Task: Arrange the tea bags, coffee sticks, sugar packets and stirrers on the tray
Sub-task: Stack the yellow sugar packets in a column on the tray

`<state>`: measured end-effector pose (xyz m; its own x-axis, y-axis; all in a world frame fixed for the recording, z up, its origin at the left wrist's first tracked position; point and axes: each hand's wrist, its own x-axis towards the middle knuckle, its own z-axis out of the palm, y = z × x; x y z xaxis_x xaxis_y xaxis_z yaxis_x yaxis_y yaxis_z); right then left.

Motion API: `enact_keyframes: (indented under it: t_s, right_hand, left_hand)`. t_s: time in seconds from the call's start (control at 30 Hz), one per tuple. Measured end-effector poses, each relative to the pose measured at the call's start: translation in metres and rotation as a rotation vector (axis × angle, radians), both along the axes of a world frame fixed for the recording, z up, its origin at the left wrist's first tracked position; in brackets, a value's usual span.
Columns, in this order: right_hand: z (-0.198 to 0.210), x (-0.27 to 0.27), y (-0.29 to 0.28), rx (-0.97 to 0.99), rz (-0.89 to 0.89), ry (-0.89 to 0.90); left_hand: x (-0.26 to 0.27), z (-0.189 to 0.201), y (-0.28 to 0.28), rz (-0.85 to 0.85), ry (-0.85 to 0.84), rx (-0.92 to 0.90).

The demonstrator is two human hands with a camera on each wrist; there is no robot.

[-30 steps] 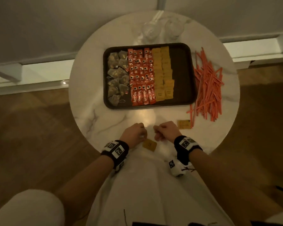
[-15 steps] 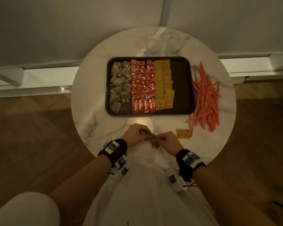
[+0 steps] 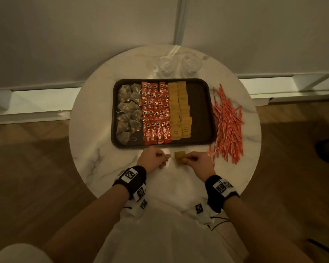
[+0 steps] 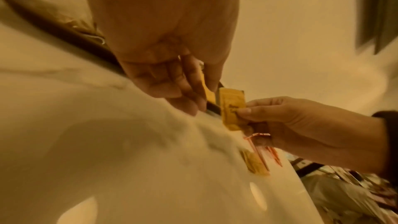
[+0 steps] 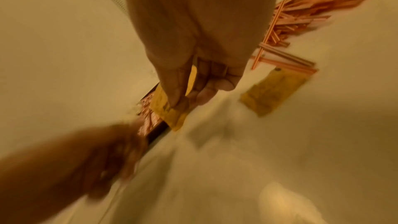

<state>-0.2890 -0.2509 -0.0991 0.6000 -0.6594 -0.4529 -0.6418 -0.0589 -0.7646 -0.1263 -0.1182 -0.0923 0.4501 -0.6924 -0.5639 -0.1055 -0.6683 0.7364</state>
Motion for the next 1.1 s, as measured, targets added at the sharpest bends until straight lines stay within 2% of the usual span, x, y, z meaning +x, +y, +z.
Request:
enact_keyframes:
  t_s: [0.1,0.17,0.33,0.6,0.83,1.1]
  right_hand:
    - [0.0,0.007,-0.026,-0.012,-0.061,0.01]
    - [0.0,0.014,-0.041,-0.035,-0.071,0.014]
    - [-0.007,0.033,-0.069,-0.107,-0.091,0.046]
    - [-0.019,0.052,-0.079,-0.122,-0.058,0.082]
    - [-0.022,0.056,-0.078,-0.112,-0.112,0.074]
    - [-0.027,0.062,-0.079,-0.1,-0.161,0.086]
  left_hand:
    - [0.005,-0.004,0.009,-0.056,0.162,0.297]
    - [0.006,-0.012,0.016,-0.055,0.263,0.383]
    - [0.002,-0.024,0.016,0.045,0.26,0.385]
    - [0.001,-0.024,0.019,-0.024,0.183,0.375]
    - [0.002,-0.029,0.02,-0.098,0.105,0.404]
    - [0.001,-0.029,0.02,-0.086,0.082,0.406]
